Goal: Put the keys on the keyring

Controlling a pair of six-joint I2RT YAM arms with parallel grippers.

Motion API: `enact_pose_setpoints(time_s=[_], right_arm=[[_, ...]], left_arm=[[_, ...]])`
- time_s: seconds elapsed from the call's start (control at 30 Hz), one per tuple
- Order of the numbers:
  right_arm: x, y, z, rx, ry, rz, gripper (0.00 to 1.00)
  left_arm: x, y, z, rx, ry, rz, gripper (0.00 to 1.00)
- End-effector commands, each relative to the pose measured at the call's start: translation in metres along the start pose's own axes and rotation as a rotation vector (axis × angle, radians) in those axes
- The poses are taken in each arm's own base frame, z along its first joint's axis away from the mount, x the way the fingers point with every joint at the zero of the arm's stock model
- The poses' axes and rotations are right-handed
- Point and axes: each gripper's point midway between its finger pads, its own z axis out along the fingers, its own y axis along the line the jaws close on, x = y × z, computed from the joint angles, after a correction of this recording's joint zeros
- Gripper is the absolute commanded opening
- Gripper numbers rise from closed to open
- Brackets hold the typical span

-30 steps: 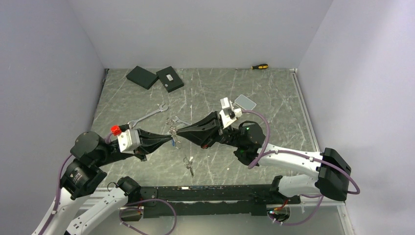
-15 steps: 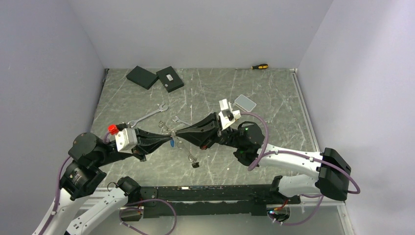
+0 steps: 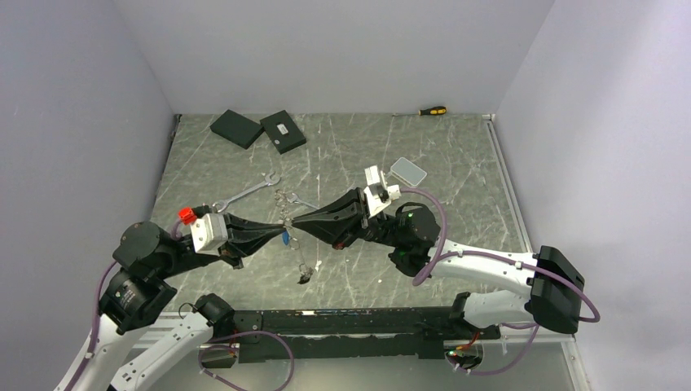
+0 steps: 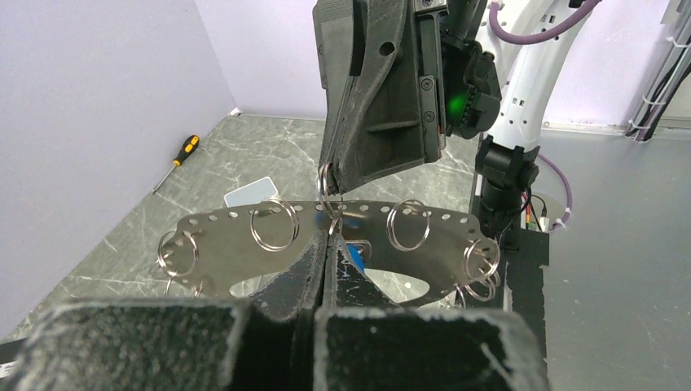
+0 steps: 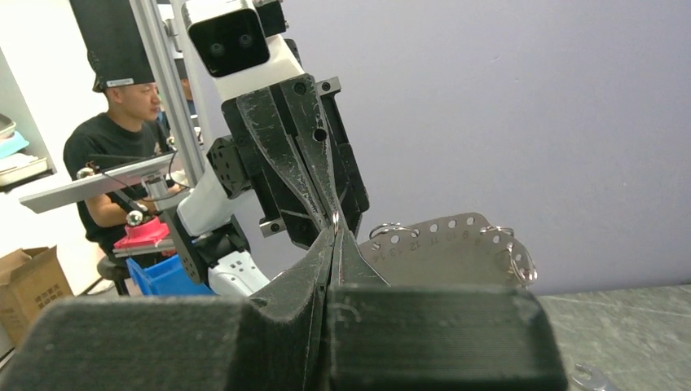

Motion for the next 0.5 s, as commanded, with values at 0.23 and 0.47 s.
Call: enact_pose_setpoints(time_s=[0.23, 0.47], right_arm=[[-0.0090, 0.0132, 0.0066, -0.038, 0.004, -0.042, 0.00], [-0.0115, 0.0143, 0.0050, -0.033, -0.004, -0.054, 0.00]], left_arm=[[-0.0205, 0.0108, -0.0027, -0.069, -0.064, 0.031, 0.00], [-0.0210, 0.0127, -0.0035, -0.081, -0.060, 0.034, 0.00]])
